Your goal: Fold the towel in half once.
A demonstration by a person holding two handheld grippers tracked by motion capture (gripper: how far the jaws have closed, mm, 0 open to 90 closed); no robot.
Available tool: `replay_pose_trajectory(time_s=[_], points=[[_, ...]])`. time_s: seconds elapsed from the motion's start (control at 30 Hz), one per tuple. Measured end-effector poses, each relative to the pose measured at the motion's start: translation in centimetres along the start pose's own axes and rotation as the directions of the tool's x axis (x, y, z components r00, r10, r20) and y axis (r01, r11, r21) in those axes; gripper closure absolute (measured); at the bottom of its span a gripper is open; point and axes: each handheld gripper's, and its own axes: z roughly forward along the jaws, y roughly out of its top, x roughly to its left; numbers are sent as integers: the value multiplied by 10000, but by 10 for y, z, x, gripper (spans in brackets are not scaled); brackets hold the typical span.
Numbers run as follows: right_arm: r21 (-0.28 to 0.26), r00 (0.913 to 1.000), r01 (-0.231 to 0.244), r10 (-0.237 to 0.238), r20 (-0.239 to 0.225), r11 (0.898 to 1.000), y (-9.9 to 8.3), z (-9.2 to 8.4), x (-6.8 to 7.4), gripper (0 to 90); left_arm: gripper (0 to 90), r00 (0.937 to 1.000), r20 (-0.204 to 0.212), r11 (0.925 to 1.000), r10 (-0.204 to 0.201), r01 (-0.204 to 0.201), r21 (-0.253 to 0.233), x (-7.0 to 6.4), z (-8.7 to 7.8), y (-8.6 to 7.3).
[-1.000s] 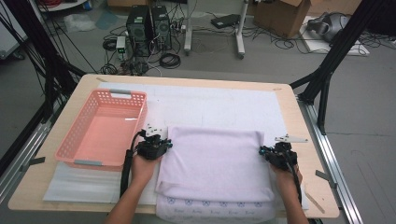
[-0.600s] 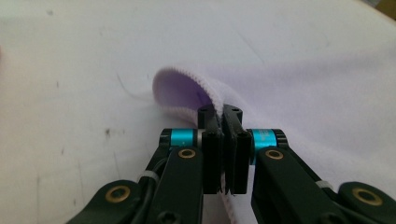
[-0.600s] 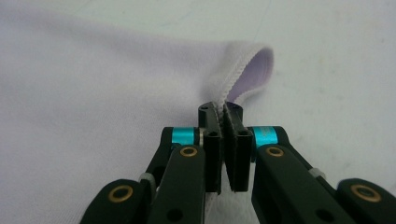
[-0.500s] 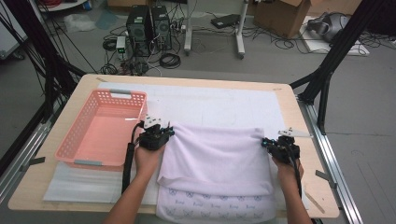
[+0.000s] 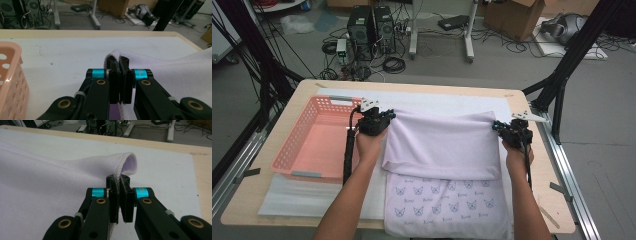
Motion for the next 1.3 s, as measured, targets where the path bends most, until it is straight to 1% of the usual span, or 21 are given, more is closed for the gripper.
replay_pose_trajectory(time_s=[0.13, 0.23, 0.3, 0.43, 0.47, 0.53, 0.57, 0.67, 0.77, 0.83, 0.9, 0.93, 1.0, 1.03, 1.07, 1.1, 1.13, 1.17, 1.2, 1.27, 1.3], points=[[487, 9999, 2, -10, 164, 9988, 1, 11, -3, 871, 874, 9999, 50, 9966, -144, 139, 809, -3, 6, -8], [837, 9996, -37, 14, 275, 9965, -2, 17, -6, 869, 852, 10000, -95, 9928, 24, -12, 1197, -6, 8, -17], [997, 9994, -79, 45, 344, 9950, -4, 19, -7, 868, 722, 9997, -248, 9856, -64, 105, 1687, -4, 12, -24], [1246, 9993, -114, 70, 357, 9921, -6, 22, -6, 864, 467, 9971, -650, 9757, -390, 520, 2129, 1, 15, -36], [1311, 9994, -102, 57, 345, 9913, -6, 23, -6, 860, 445, 9969, -691, 9745, -378, 521, 2184, 1, 15, -39], [1395, 9995, -178, 140, 284, 9901, -7, 24, -7, 840, 414, 9982, -509, 9651, -303, 425, 2585, 1, 15, -43], [1455, 9993, -248, 206, 307, 9890, -8, 24, -7, 821, 390, 9989, -355, 9633, -297, 381, 2658, 0, 15, -43], [1705, 9988, -470, 440, 214, 9842, -10, 25, -10, 701, 400, 9999, 147, 9564, 14, -57, 2920, -6, 16, -45], [2200, 9980, -629, 613, 143, 9735, -14, 29, -12, 565, 391, 9995, 325, 9376, 13, -125, 3476, -9, 22, -51], [2554, 9977, -669, 680, 46, 9645, -17, 32, -11, 524, 373, 9994, 241, 9381, 229, -298, 3451, -14, 22, -52], [2638, 9987, -500, 473, 167, 9633, -20, 33, -9, 492, 385, 9984, 123, 9370, 548, -557, 3449, -18, 22, -53], [2681, 9991, -390, 329, 270, 9626, -22, 34, -8, 477, 420, 9975, 79, 9395, 705, -691, 3355, -20, 22, -54], [2885, 9987, -445, 357, 355, 9564, -27, 36, -9, 463, 572, 9985, 36, 9571, 552, -539, 2845, -23, 19, -62], [2896, 9983, -556, 487, 312, 9555, -33, 37, -12, 471, 613, 9986, -76, 9628, 531, -491, 2658, -24, 18, -64], [2634, 9978, -644, 577, 329, 9625, -36, 35, -12, 496, 662, 9992, -41, 9648, 394, -370, 2605, -24, 18, -65], [2505, 9978, -630, 558, 355, 9661, -38, 35, -12, 520, 747, 9999, 137, 9635, 18, -54, 2677, -26, 18, -65], [2442, 9985, -454, 361, 422, 9687, -40, 33, -11, 588, 797, 9999, 14, 9625, 125, -124, 2711, -28, 18, -64], [2443, 9990, -355, 274, 366, 9690, -40, 32, -10, 736, 812, 9996, -39, 9623, 269, -248, 2710, -30, 19, -64], [2441, 9992, -342, 387, -139, 9691, -41, 31, -11, 835, 819, 9996, -29, 9616, 278, -259, 2732, -30, 19, -63], [2352, 9996, -135, 185, -190, 9719, -42, 30, -7, 856, 831, 10000, -40, 9635, 10, 1, 2676, -26, 20, -60], [2193, 9988, -322, 397, -299, 9751, -42, 30, -8, 860, 835, 9998, -143, 9690, -111, 143, 2465, -25, 20, -59]])
